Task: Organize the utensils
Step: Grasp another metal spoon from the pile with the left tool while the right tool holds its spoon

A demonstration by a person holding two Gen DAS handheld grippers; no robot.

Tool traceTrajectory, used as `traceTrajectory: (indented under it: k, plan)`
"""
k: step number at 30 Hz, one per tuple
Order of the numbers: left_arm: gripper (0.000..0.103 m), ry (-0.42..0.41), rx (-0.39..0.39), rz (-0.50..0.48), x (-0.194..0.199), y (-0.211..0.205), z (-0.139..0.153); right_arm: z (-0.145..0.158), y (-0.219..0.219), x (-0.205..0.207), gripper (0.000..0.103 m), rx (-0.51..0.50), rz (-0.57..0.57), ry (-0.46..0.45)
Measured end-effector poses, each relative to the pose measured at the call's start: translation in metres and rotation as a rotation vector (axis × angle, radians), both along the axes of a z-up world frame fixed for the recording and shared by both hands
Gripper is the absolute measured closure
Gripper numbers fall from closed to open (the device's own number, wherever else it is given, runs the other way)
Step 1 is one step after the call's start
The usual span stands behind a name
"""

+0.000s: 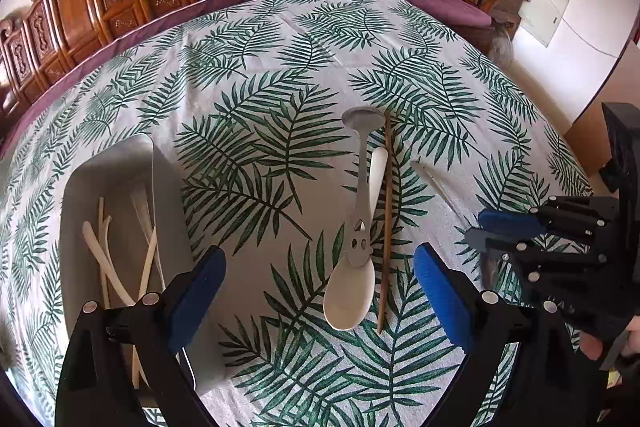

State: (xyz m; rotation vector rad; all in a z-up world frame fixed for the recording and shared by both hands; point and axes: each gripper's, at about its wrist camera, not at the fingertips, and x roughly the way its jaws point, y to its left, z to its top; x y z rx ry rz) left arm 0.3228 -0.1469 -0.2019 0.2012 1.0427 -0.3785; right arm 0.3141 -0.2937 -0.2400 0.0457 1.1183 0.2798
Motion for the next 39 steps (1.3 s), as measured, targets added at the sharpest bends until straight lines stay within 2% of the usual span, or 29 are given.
traceTrajectory:
  k: [6,8,14,16,18,20,22,29,30,39]
  plan:
    - [0.011,0.012,0.0,0.01,0.005,0.002,-0.004,-0.01,0.004,0.001,0.08,-0.039,0.003,0.029]
    - [0.014,0.02,0.0,0.009,0.008,0.002,-0.007,-0.01,0.003,0.002,0.097,-0.042,0.0,0.035]
    - [0.031,0.069,-0.01,-0.005,0.02,-0.008,-0.017,-0.009,-0.011,-0.007,0.098,-0.028,-0.024,0.025]
    - [0.043,0.091,-0.027,-0.01,0.028,-0.013,-0.02,-0.007,-0.016,-0.012,0.098,-0.008,-0.035,0.025]
    - [0.048,0.105,-0.044,-0.016,0.037,-0.019,-0.023,-0.008,-0.021,-0.016,0.098,0.001,-0.045,0.027]
    - [0.05,0.121,-0.06,-0.02,0.047,-0.025,-0.026,-0.008,-0.024,-0.018,0.098,0.006,-0.051,0.028]
    - [0.057,0.131,-0.056,-0.023,0.058,-0.032,-0.029,-0.007,-0.028,-0.02,0.098,0.018,-0.057,0.027]
    - [0.069,0.151,-0.042,-0.048,0.086,-0.056,-0.038,0.0,-0.032,-0.022,0.098,0.031,-0.059,0.009]
    - [0.073,0.155,-0.037,-0.046,0.09,-0.059,-0.04,0.001,-0.032,-0.022,0.098,0.032,-0.058,0.007]
    - [0.091,0.174,-0.033,-0.027,0.107,-0.068,-0.049,0.002,-0.027,-0.022,0.098,0.047,-0.047,0.005]
